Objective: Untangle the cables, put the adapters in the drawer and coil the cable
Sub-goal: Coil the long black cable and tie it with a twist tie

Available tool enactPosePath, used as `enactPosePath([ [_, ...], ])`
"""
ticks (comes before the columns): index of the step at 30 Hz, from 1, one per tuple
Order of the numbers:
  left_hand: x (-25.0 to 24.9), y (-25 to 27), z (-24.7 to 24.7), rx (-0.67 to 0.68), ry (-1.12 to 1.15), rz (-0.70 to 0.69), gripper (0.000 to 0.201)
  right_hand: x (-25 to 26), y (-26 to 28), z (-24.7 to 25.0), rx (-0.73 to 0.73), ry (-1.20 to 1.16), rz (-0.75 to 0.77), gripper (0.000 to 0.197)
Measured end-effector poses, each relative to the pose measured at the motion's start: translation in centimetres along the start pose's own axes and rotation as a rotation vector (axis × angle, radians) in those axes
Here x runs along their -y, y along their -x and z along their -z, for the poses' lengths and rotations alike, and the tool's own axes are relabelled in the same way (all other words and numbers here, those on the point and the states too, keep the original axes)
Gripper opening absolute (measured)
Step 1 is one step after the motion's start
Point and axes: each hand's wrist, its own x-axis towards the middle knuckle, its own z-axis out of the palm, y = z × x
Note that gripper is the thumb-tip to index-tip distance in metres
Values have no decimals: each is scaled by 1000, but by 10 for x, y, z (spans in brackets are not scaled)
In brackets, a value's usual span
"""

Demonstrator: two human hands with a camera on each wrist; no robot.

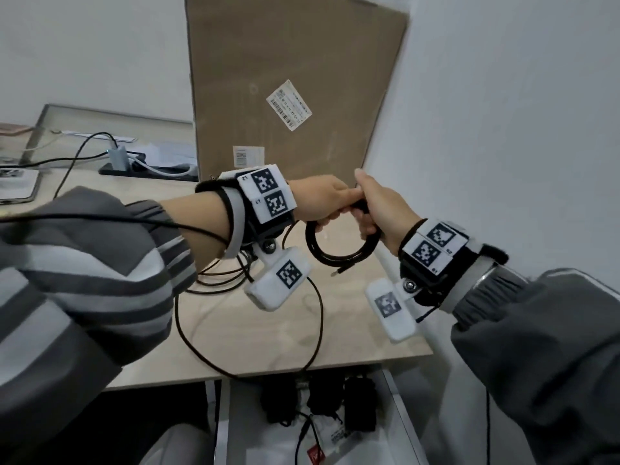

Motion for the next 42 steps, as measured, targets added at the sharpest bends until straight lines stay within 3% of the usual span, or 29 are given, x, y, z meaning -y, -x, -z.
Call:
enactPosePath([
  [2, -3, 4, 0, -17, 86, -32, 41, 2, 2, -5, -122, 16, 71, 56],
  [5, 2, 14, 1, -10, 222, -145, 34, 4, 10, 2, -235, -223, 91, 53],
  [8, 8, 24, -4, 3, 384, -196, 33, -2, 20, 2, -301, -480, 88, 46],
  [11, 12, 28, -12, -103, 408, -171, 35, -18, 21, -5, -284, -696, 49, 45],
  [14, 8, 30, -10, -231, 97, -127, 41, -21, 26, -6, -78, -515, -5, 53],
  [17, -3, 34, -9, -92, -300, -69, 45, -4, 36, -6, 51, -55, -1, 67],
  [19, -10, 35, -14, -57, -323, -60, 48, 4, 39, -7, -11, 105, 11, 66],
  [21, -15, 35, -16, -87, -273, -88, 44, 7, 41, -8, -166, 169, 44, 65],
  [26, -10, 46, -8, -85, -272, -182, 30, 5, 50, -10, -400, -33, 82, 46],
  [34, 10, 30, 8, -167, -123, -204, 34, 3, 28, -20, -448, -532, 47, 35],
  [42, 56, -23, 41, -320, -217, -167, 32, -8, -50, -45, -445, -464, 64, 37],
])
